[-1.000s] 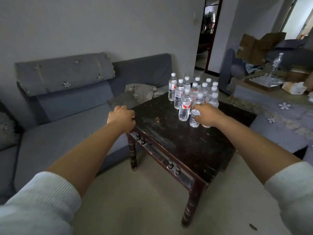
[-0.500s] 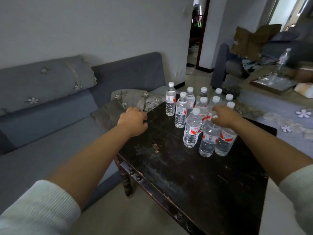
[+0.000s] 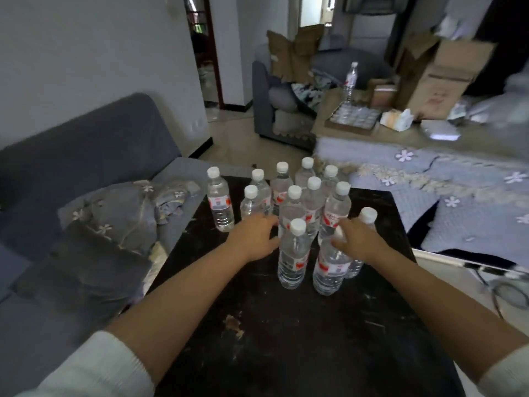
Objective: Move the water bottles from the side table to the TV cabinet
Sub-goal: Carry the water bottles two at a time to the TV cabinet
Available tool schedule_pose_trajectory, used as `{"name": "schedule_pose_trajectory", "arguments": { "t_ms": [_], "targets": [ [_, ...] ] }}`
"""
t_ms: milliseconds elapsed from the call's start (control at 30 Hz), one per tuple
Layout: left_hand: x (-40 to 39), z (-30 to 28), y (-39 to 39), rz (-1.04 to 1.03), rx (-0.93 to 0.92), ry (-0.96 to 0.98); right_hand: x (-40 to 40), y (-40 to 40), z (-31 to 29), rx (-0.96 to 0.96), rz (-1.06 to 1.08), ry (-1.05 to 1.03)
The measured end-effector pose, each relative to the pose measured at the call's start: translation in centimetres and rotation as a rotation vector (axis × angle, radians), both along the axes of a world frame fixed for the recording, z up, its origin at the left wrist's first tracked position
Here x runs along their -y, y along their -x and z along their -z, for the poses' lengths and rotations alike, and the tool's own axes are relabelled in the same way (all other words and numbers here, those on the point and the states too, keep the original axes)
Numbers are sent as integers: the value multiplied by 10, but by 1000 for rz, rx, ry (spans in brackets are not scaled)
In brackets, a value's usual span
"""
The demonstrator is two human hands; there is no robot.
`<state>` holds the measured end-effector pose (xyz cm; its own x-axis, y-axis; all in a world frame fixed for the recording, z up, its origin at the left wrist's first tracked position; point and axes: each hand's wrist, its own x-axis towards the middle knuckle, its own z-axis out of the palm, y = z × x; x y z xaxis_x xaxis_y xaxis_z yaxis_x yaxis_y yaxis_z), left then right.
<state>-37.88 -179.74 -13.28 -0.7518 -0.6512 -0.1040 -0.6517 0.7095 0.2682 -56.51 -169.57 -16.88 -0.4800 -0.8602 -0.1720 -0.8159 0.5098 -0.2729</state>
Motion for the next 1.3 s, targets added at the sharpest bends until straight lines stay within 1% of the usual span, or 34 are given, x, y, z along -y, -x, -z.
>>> {"name": "schedule_pose_trajectory", "arguments": {
  "t_ms": [133, 233, 400, 500, 667, 833, 1000, 1167, 1300],
  "targets": [
    [9, 13, 46, 47, -20, -80, 2, 5, 0, -38, 31, -11],
    [11, 18, 66, 50, 37, -110, 2, 8, 1, -85, 17, -8],
    [20, 28, 84, 100, 104, -48, 1, 9, 9, -78, 31, 70],
    [23, 31, 87, 158, 122, -17, 0, 6, 12, -50, 78, 100],
    [30, 33, 90, 248, 136, -56, 0, 3, 10, -12, 190, 102],
    [40, 33, 85, 382, 140, -107, 1, -15, 6, 3, 329, 17],
    [48, 30, 77, 473, 58, -141, -10, -28, -7, 65, 532, 25],
    [36, 27, 73, 562, 40, -123, -43, -59, -12, 112, 662, 45],
    [2, 12, 81, 704, 76, -117, -80, -90, -17, 81, 763, 27]
  ]
}}
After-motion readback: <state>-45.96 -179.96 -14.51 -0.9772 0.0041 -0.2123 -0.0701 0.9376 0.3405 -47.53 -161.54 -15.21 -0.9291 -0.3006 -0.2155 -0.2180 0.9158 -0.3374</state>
